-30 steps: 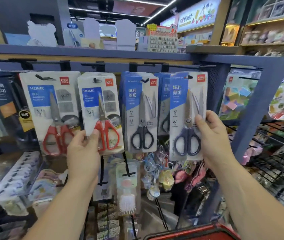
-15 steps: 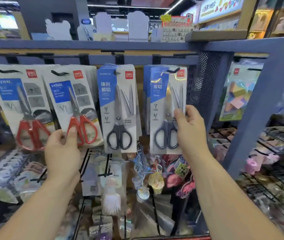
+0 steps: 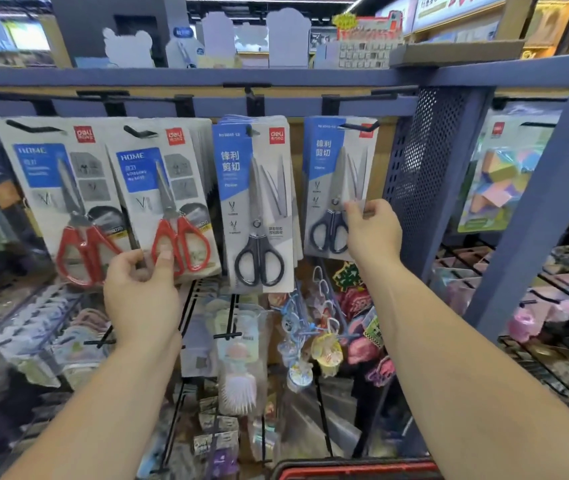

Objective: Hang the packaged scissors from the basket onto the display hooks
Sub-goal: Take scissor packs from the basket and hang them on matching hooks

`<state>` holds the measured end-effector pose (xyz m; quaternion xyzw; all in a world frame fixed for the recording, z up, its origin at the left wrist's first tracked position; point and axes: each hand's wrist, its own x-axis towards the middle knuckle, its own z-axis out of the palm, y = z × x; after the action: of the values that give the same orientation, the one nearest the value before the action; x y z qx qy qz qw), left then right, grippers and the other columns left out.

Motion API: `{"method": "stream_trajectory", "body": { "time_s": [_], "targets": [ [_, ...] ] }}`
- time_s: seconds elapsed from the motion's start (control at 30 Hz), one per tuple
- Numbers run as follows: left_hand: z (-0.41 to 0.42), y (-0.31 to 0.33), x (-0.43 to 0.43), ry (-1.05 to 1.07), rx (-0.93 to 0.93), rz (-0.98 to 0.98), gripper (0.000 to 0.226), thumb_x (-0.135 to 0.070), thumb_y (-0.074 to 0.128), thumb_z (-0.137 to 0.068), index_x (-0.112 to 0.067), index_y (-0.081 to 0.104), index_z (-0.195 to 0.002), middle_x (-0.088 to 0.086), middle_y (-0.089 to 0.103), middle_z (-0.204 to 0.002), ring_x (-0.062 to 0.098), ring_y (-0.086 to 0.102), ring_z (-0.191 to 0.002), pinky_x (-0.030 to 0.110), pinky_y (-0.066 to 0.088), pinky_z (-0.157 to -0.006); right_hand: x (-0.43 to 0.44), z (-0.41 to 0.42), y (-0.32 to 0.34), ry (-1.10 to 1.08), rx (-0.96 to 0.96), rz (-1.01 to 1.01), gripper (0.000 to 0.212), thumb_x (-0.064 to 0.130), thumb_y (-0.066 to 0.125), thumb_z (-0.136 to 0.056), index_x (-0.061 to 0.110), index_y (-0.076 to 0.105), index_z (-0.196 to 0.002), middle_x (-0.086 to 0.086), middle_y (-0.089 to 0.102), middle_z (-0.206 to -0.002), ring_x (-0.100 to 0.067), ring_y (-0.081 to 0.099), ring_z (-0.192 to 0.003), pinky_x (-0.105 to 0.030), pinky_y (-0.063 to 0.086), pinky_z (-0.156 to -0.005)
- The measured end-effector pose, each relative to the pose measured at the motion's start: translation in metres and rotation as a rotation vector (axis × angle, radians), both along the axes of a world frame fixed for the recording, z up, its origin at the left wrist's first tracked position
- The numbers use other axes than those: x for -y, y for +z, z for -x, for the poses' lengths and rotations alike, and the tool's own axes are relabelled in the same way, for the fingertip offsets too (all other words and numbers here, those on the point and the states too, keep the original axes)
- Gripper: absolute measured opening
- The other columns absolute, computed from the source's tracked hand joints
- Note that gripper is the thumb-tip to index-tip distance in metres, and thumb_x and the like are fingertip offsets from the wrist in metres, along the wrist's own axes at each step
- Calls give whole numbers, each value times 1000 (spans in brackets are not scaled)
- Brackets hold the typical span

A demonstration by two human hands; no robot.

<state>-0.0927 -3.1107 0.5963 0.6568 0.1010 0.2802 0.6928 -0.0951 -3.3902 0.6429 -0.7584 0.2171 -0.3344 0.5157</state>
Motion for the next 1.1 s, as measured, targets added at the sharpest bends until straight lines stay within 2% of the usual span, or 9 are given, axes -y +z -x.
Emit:
{"method": "stream_trajectory", "body": {
  "time_s": [0.17,0.27,0.43,0.53,0.67,0.73,0.8,0.97,1.1],
  "targets": [
    [16,-12,-10,-2,-21,-21,31,-32,74,-98,-27,54,-121,-9,62,-98,19,65,-95,56,57,-97,-7,30,-36,-25,7,12,20,38,65,-101,23,57,-111,16,57,-93,-16,60,-93,-33,45,-82],
    [34,-28,-24,33,-1,-29,39,-28,75,-97,-22,50,-126,-1,62,-110,0,59,-83,22,55,-85,-16,69,-65,-34,33,22,16,33,68,-100,22,60,-108,14,61,-91,1,58,-83,-22,45,-73],
    [101,-97,-20,-159,-64,-274,40,-31,76,-94,-33,47,-121,-3,58,-114,-5,58,-81,20,52,-78,-11,158,-153,66,-164,58,18,22,73,-96,28,61,-85,8,66,-82,1,58,-71,-16,47,-71],
    [142,-160,-7,-378,-250,-545,39,-28,79,-89,-30,53,-118,10,57,-119,28,62,-102,52,54,-92,0,215,-223,176,-435,-1,18,21,77,-94,27,63,-85,4,68,-85,-10,62,-80,-27,50,-79],
    [184,-226,14,-722,-473,-998,53,-40,81,-87,-21,59,-132,4,53,-127,33,54,-124,49,45,-103,25,276,-321,261,-773,-100,24,40,86,-79,26,66,-85,1,72,-89,-20,68,-91,-47,55,-94],
    [202,-253,19,-816,-549,-1197,65,-55,74,-89,-22,57,-143,7,50,-146,34,47,-137,50,41,-110,46,297,-374,310,-936,-159,55,69,76,-61,25,70,-94,0,75,-100,-24,70,-102,-50,53,-98],
    [219,-278,21,-832,-573,-1368,78,-73,54,-85,-21,60,-143,15,47,-154,41,43,-143,58,39,-114,66,309,-425,395,-1039,-202,79,75,71,-55,17,71,-107,-7,74,-112,-29,68,-111,-50,52,-100],
    [248,-310,34,-704,-565,-1509,78,-68,49,-79,-15,62,-135,25,42,-160,48,34,-145,73,37,-110,86,296,-476,529,-1240,-93,43,39,76,-94,10,67,-126,-6,65,-119,-23,62,-116,-32,47,-100],
    [248,-322,39,-640,-548,-1536,77,-59,59,-77,-15,60,-139,22,36,-165,46,31,-150,72,34,-115,90,282,-530,561,-1294,-131,69,31,77,-95,10,46,-152,-13,56,-149,-30,56,-135,-36,45,-111]
  ]
}}
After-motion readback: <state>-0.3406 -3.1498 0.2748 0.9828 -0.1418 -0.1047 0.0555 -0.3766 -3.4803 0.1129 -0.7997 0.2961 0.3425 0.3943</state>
